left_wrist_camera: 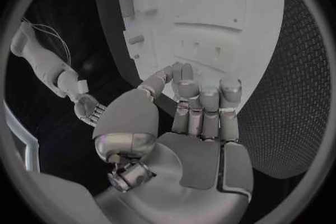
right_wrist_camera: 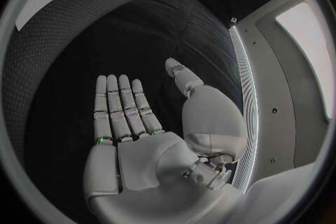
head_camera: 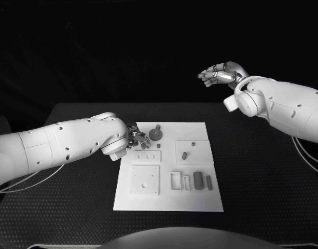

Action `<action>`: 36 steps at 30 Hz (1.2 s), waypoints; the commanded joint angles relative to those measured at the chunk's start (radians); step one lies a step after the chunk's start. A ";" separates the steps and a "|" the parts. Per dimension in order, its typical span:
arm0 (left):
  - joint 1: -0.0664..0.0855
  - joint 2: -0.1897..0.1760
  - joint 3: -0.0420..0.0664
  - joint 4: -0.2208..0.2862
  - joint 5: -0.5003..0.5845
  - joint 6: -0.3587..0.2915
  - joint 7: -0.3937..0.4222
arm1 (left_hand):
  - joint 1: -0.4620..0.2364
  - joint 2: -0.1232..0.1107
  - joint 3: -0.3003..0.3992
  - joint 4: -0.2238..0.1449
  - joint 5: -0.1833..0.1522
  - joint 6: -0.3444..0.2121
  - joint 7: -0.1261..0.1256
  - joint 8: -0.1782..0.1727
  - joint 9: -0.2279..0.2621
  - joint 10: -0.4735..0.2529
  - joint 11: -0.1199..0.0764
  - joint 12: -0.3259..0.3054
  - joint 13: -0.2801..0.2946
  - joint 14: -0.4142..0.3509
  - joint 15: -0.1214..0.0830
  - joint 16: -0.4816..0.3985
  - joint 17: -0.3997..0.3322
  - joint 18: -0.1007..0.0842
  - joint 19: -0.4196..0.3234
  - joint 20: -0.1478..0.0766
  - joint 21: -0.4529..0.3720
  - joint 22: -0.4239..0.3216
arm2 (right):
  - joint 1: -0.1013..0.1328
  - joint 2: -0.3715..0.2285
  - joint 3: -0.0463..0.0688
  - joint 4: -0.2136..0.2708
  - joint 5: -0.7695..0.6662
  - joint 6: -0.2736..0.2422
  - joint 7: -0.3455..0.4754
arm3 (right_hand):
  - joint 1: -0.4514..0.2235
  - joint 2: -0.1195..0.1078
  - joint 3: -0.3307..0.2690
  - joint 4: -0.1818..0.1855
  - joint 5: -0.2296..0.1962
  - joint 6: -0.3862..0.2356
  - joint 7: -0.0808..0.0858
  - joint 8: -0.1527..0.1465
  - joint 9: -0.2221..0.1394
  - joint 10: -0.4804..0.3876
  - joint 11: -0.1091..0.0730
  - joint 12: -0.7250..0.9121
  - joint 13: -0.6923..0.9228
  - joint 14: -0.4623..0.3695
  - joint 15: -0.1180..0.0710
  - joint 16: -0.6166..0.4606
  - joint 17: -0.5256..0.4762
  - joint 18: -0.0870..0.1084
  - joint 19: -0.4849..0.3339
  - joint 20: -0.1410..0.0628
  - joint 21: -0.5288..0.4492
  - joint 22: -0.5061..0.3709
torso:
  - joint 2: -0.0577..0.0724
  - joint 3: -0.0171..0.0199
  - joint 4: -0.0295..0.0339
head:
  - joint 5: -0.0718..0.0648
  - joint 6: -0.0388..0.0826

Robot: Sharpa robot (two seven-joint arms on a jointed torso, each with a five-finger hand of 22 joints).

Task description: Assemble the parts on the task board

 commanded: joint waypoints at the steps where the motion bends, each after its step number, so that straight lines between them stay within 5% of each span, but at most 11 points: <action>1: 0.002 0.005 0.001 0.000 -0.045 0.016 -0.016 | 0.011 0.009 0.044 -0.038 -0.003 0.018 -0.018 0.005 0.006 0.066 -0.064 0.005 0.001 0.099 -0.116 0.003 0.001 0.052 0.008 -0.126 0.008 0.018 | 0.001 0.002 0.001 0.005 -0.009 0.020 0.003 | 0.010 0.000 0.000 0.008 0.001 -0.008 0.008 -0.001 -0.001 0.007 0.001 -0.005 0.001 0.003 0.002 -0.007 -0.002 -0.021 -0.007 -0.002 -0.005 0.002 | 0.002 0.0019 -0.0010 | 0.000 -0.004; 14: -0.006 0.029 0.001 -0.017 -0.062 0.051 -0.016 | 0.006 0.007 0.047 -0.035 -0.008 0.017 -0.017 0.003 0.006 0.064 -0.063 0.003 0.001 0.100 -0.115 0.001 0.002 0.054 0.009 -0.125 0.010 0.017 | 0.009 0.007 0.001 0.015 -0.023 0.009 -0.005 | 0.014 -0.001 -0.001 0.012 0.000 -0.008 0.010 0.000 -0.003 0.013 0.002 -0.017 0.001 0.007 0.006 -0.015 -0.007 -0.023 -0.010 -0.003 -0.008 0.007 | 0.002 -0.0001 -0.0010 | -0.004 -0.025; 36: -0.033 0.041 0.001 -0.033 -0.125 0.063 -0.018 | 0.004 0.008 0.050 -0.034 -0.008 0.018 -0.017 0.002 0.006 0.063 -0.062 0.002 0.001 0.100 -0.115 -0.001 0.003 0.056 0.009 -0.125 0.012 0.017 | 0.014 0.005 0.003 0.022 -0.023 0.012 -0.006 | 0.013 -0.003 -0.001 0.020 0.008 -0.009 0.009 0.000 -0.005 0.018 0.001 -0.029 0.001 0.010 0.008 -0.022 -0.012 -0.024 -0.011 -0.004 -0.011 0.013 | 0.003 -0.0003 0.0004 | -0.008 -0.036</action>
